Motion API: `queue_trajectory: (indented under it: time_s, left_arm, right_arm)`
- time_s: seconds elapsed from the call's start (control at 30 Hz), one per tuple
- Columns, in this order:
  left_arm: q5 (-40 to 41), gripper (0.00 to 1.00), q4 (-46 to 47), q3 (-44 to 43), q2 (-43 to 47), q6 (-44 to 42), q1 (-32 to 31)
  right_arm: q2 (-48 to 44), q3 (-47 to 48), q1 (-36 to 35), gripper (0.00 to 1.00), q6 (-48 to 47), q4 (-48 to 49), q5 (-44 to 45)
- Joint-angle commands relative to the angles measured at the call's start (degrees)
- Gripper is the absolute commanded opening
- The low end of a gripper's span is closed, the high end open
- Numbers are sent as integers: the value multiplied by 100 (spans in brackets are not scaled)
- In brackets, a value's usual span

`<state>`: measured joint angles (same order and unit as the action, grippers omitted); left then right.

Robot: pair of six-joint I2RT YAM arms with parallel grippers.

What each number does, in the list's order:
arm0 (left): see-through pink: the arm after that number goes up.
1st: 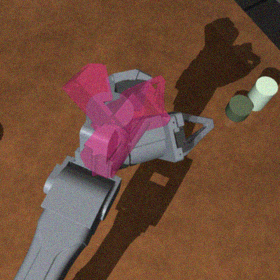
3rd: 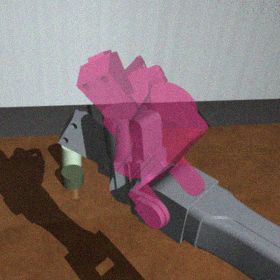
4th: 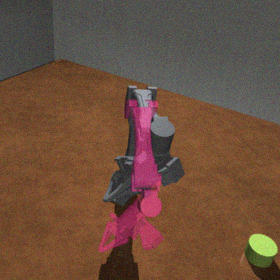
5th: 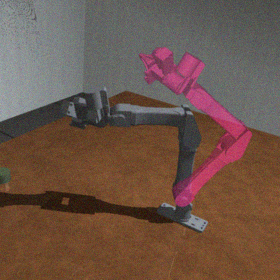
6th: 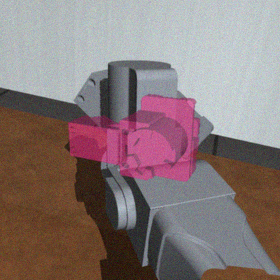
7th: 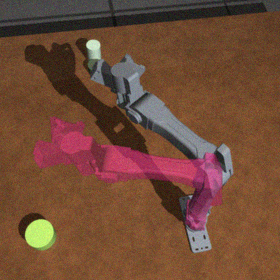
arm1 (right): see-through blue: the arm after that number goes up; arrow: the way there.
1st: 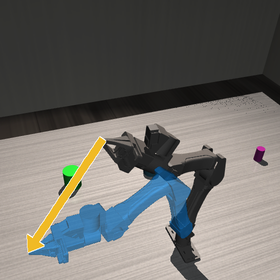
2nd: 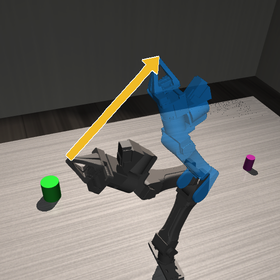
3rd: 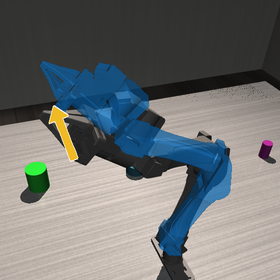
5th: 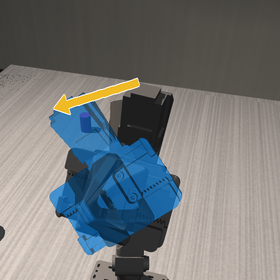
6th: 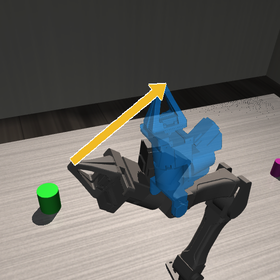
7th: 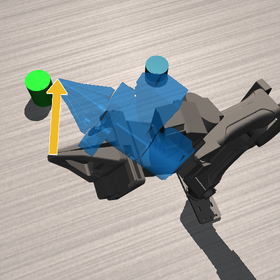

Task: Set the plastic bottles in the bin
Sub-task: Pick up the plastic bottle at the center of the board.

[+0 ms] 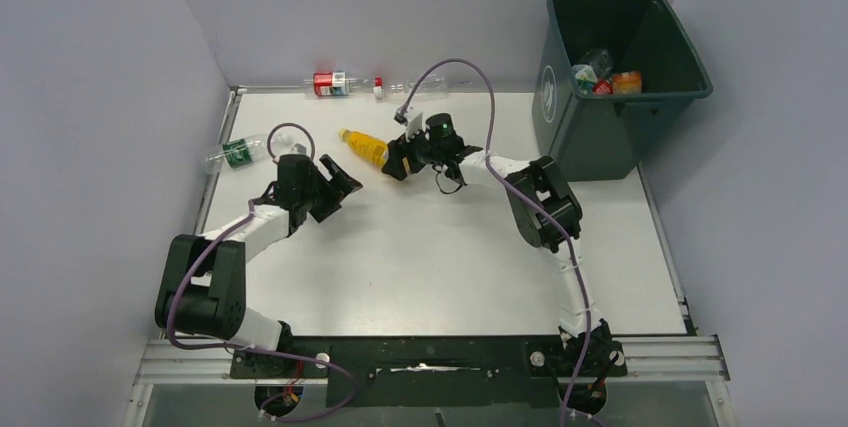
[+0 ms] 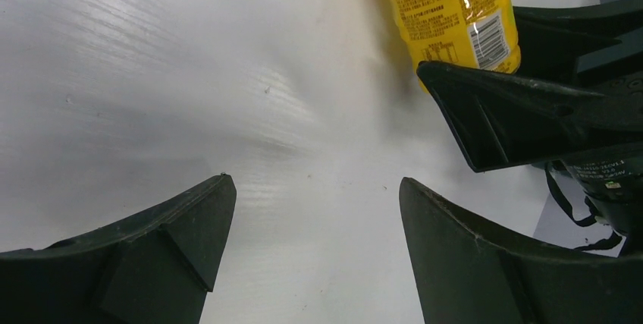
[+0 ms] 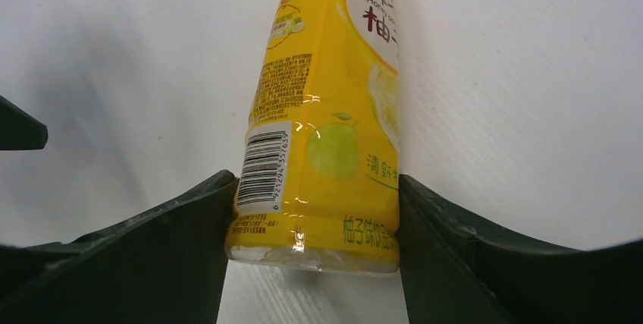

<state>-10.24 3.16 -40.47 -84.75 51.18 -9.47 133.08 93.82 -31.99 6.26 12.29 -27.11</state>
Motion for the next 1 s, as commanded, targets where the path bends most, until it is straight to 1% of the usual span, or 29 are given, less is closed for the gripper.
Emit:
queue_trajectory:
  time_s: [0.0, 0.13, 0.3, 0.53, 0.7, 0.8, 0.97]
  left_arm:
    - [28, 79, 158, -84, 238, -138, 63]
    - [48, 79, -1, -239, 293, -223, 101]
    - [70, 79, -204, -402, 538, -317, 147]
    - [53, 79, -523, -620, 895, -446, 189]
    - [47, 79, -705, -705, 1101, -526, 239]
    - [48, 79, -720, -672, 1184, -530, 253]
    - [-4, 79, -637, -584, 1199, -488, 254]
  right_arm:
    - [-952, -378, -44, 55, -129, 129, 400]
    - [-1649, -887, -46, 55, -226, 135, 710]
    - [-2505, -1153, -32, 55, -514, -315, 1173]
    - [-3659, -1195, 28, 56, -791, -976, 1673]
    - [-4356, -1015, 191, 57, -861, -1344, 2063]
    - [-4651, -769, 488, 58, -817, -1630, 2236]
    - [-4951, -410, 1177, 59, -696, -2000, 2314]
